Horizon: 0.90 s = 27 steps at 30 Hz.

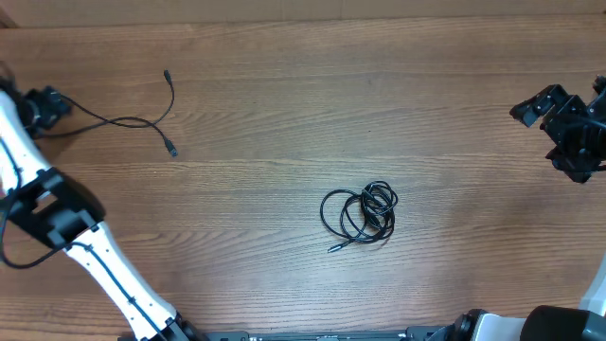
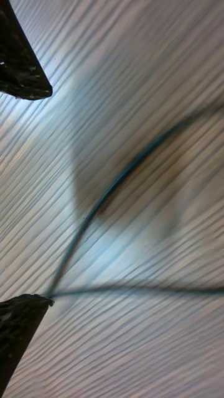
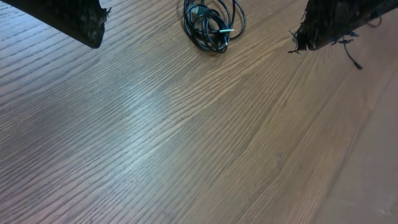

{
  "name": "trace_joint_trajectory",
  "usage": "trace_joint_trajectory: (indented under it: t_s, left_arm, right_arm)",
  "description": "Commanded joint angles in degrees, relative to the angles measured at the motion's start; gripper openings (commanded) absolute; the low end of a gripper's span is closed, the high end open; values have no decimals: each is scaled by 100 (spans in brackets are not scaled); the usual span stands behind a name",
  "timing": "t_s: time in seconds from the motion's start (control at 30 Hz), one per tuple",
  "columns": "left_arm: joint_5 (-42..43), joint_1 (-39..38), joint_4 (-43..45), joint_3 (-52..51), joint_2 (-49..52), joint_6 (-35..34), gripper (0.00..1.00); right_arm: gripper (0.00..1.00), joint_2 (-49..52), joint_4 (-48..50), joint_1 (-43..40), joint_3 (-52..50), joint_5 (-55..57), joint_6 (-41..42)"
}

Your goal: Untangle cables

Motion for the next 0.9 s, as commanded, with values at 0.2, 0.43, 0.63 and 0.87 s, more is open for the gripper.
trace_joint_trajectory:
  t_s: [0.2,0.43,0.63,0.87]
  left_arm:
    - [57,-1239,-374,-319,-52,-1198,100]
    - [57,-1663,127,-1108,-52,-2168,100]
    - [-160,-1698,291,-1421,-52,-2581,100]
    - [-284,-1539,492,-1762,-52,-2776,84]
  right_arm:
    - [100,-35,24,28,2,50,-50]
    - [100,-35,-39,28,2,48,-160]
    - [100,-35,-11,28,2,48,-157]
    - [100,-35,50,28,2,48,-157]
